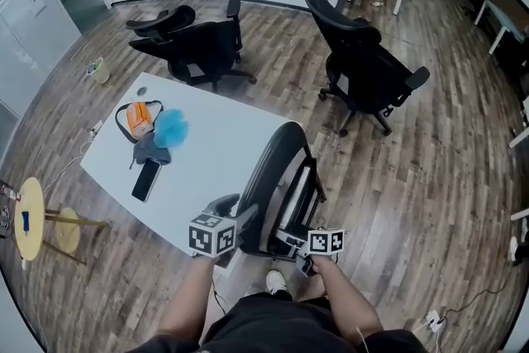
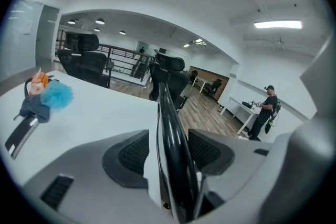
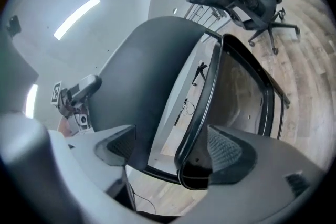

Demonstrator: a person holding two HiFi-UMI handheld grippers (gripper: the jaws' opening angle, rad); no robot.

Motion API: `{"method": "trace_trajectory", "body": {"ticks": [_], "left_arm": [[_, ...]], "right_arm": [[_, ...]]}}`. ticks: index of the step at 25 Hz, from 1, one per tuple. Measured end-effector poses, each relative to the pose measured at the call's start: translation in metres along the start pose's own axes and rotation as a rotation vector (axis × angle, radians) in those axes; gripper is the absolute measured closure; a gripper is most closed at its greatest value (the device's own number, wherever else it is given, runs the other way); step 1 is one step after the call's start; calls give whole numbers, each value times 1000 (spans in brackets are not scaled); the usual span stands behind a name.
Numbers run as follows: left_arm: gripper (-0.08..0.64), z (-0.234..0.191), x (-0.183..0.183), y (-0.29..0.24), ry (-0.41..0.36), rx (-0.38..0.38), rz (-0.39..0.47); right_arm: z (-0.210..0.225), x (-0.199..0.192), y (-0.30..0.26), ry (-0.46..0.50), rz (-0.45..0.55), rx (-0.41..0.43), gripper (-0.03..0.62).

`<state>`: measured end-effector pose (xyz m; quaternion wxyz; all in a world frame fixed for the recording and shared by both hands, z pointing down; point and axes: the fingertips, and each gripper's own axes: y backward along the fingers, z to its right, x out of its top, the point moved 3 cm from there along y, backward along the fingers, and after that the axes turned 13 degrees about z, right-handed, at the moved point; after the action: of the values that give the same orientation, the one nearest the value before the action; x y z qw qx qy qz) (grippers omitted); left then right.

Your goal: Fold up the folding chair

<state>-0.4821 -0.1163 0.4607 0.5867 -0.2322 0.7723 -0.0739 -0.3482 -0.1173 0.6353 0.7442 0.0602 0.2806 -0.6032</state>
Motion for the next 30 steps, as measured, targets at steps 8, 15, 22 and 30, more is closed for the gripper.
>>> {"method": "trace_trajectory", "body": {"ticks": [8,15,22,30], "left_arm": [[331,-4,18,50,60,-25,208],[336,58,54,83,-86,-33,433],[463,197,39,80,-161,-69,569],[554,339,-6,95,-159,-185,596]], "right_arm": [[-85,75,97,484,220,-30,179],[-160,130,196,801,566,-72,183],[-203,124,303,1106,754,-200,426],[-220,83,426,1162,903,-330,577]]}}
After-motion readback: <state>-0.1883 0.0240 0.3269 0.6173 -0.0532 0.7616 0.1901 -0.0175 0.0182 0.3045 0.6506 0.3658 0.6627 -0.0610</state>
